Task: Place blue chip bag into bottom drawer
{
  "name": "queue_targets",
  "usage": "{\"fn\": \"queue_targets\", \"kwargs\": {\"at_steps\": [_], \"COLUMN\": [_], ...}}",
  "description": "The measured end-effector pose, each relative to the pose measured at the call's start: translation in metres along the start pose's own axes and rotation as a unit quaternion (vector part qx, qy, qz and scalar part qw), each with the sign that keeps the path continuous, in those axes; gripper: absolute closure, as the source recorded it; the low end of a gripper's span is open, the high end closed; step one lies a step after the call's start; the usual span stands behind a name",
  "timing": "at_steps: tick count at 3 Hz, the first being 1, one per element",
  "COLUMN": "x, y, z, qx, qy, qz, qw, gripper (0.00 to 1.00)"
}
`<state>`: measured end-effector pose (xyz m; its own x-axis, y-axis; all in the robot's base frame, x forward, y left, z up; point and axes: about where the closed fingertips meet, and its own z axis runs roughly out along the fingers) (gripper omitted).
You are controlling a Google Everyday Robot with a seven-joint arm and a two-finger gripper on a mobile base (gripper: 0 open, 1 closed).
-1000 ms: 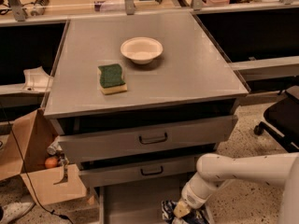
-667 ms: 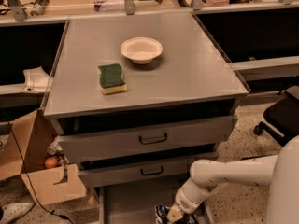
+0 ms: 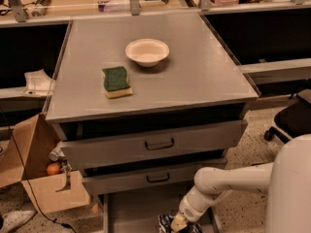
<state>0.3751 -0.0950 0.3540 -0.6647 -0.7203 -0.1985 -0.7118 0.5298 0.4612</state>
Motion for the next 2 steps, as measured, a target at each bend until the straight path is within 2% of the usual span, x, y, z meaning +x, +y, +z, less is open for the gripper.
{"fn": "queue_targets", "kwargs": {"at_steps": [1, 2], "x": [-0.0046, -0.0051], "y": [-0.0209, -0.0222], "z": [0.0491, 0.0520], "qx": [-0.046, -0.048], "qy": [-0.005, -0.006], "qz": [-0.001, 0.000], "qw": [0.9989, 0.9988], "gripper": [1.00, 1.00]}}
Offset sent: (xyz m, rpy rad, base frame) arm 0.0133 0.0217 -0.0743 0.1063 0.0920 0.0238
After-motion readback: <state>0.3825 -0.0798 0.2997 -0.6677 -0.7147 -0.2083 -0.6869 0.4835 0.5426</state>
